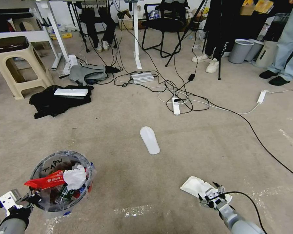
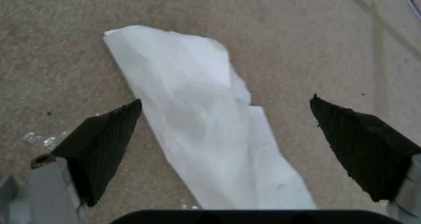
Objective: Pick up the trash bin and place the garbage on the floor into it.
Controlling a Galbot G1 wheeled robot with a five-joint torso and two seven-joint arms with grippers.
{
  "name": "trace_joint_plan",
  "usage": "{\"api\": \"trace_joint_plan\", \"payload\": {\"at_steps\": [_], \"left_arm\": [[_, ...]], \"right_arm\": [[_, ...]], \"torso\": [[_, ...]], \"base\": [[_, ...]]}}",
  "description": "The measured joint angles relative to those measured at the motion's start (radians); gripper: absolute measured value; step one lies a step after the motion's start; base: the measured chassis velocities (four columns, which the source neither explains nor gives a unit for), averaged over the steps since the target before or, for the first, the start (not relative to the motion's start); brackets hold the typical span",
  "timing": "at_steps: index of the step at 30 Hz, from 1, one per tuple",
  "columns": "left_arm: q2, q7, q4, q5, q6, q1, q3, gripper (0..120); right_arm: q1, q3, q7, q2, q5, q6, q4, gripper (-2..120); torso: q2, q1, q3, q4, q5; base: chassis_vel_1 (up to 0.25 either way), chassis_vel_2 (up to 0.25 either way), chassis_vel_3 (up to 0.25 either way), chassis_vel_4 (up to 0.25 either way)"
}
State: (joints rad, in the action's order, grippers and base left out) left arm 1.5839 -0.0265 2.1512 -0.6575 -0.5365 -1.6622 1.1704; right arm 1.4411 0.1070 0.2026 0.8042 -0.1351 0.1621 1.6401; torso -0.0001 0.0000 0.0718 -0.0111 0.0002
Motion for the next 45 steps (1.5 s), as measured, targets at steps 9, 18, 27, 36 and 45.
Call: {"api": "trace_joint_plan", "payload": {"at_steps": [9,18,27,36,45], "left_arm": [[-0.001,0.002,-0.004,0.0,-0.001,0.005,0.001,0],[0.0,0.003,-0.007,0.005,-0.002,0.004,-0.002,0],[-0.001,0.003,-0.011,0.007,-0.003,0.006,-0.002,0],[0.0,0.003,-0.014,0.008,-0.003,0.005,-0.001,0],[-0.001,0.003,-0.016,0.008,-0.001,0.003,0.0,0]], "right_arm": [[-0.017,-0.029,0.009,0.016,-0.009,-0.013,-0.071,95],[-0.048,-0.046,0.023,0.042,-0.012,-0.051,-0.174,91],[-0.07,-0.05,0.025,0.062,-0.012,-0.072,-0.215,90],[-0.083,-0.05,0.035,0.062,-0.017,-0.079,-0.22,79],[-0.113,-0.065,0.04,0.077,-0.017,-0.089,-0.267,54]], "torso": [[0.0,0.0,0.0,0.0,-0.0003],[0.0,0.0,0.0,0.0,-0.0002],[0.0,0.0,0.0,0.0,-0.0001],[0.0,0.0,0.0,0.0,-0.0002],[0.0,0.0,0.0,0.0,-0.0003]], "base": [[0.0,0.0,0.0,0.0],[0.0,0.0,0.0,0.0],[0.0,0.0,0.0,0.0],[0.0,0.0,0.0,0.0],[0.0,0.0,0.0,0.0]]}}
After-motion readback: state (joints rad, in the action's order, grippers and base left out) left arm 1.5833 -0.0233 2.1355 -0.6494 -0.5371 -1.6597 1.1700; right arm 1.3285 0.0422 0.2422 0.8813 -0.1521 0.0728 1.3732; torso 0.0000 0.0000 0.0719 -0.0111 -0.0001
